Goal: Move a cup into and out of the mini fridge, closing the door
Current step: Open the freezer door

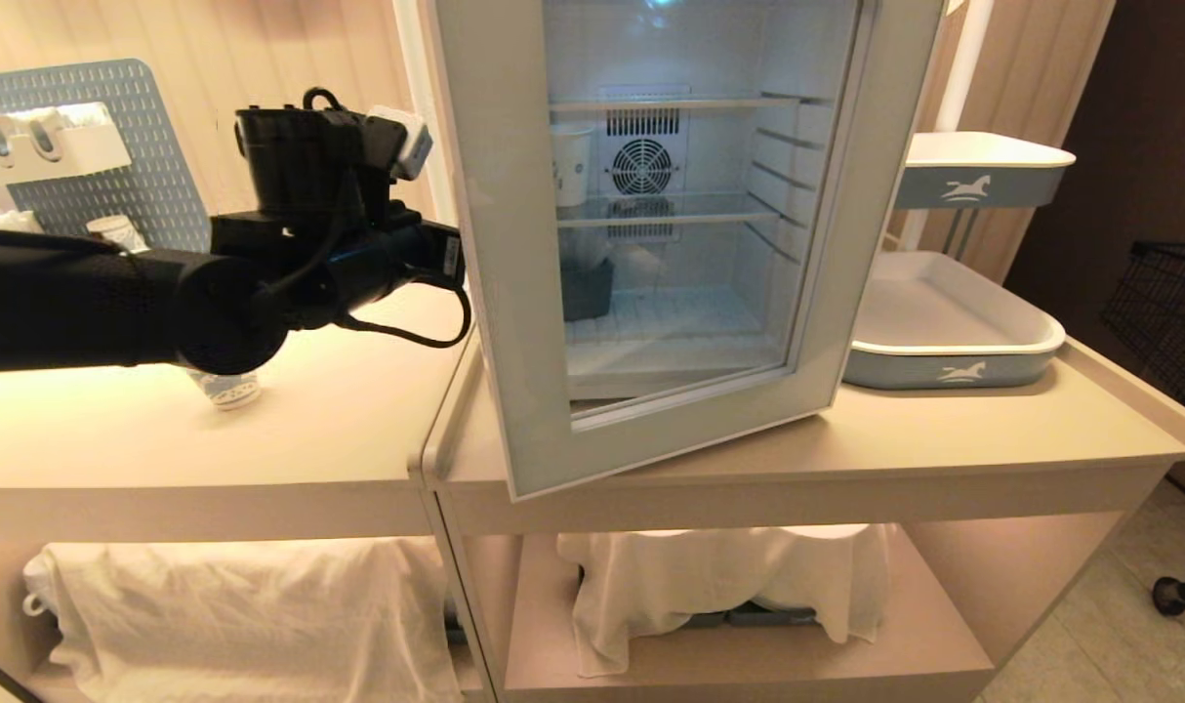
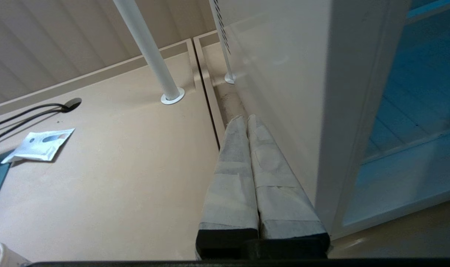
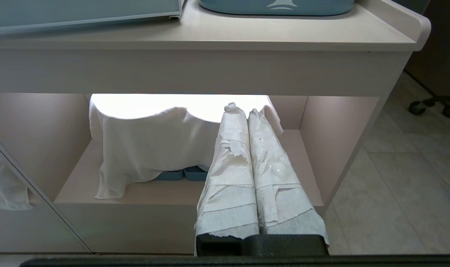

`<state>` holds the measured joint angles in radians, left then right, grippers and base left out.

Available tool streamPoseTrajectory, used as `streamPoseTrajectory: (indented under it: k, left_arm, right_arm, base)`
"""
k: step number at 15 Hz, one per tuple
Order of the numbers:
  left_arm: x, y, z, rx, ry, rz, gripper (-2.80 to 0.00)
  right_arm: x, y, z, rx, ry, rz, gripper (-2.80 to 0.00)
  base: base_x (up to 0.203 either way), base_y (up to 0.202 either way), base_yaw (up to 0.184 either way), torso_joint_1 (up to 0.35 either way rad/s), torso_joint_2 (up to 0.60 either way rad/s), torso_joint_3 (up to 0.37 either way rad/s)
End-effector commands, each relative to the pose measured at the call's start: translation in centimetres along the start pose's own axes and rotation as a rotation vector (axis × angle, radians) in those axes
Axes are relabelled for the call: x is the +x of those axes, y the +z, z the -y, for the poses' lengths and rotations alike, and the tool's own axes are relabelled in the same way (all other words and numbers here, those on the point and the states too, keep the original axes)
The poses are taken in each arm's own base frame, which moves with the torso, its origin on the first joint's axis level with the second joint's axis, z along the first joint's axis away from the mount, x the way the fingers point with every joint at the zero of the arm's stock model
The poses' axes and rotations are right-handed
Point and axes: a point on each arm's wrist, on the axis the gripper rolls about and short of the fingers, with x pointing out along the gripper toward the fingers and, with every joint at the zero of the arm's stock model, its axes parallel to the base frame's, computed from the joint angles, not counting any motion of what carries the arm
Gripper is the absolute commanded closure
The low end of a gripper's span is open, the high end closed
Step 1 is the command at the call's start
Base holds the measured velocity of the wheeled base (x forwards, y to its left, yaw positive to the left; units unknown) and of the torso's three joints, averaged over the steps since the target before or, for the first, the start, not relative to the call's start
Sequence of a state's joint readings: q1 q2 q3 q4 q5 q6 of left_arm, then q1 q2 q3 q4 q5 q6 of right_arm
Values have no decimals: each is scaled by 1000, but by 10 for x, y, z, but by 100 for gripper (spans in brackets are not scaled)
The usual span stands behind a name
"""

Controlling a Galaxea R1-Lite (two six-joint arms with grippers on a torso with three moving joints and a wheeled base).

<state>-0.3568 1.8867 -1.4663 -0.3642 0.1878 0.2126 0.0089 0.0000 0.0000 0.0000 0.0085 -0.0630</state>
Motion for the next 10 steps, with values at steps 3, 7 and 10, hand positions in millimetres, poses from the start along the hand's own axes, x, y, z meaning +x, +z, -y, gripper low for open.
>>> streamPoseTrajectory:
  k: [3, 7, 10]
  left_arm:
    - [-5, 8, 32, -4, -71, 24, 0]
    - [-27, 28, 42, -103, -138, 70, 0]
    - [-53, 48, 49, -162, -236, 126, 0]
  right_arm:
    - [0, 0, 0, 0, 1, 2, 0]
    - [0, 0, 0, -1, 1, 2, 0]
    - [0, 0, 0, -1, 1, 0, 0]
  base:
    - [0, 0, 0, 0, 0, 0]
    - [0, 0, 0, 0, 0, 0]
    - [0, 0, 0, 0, 0, 0]
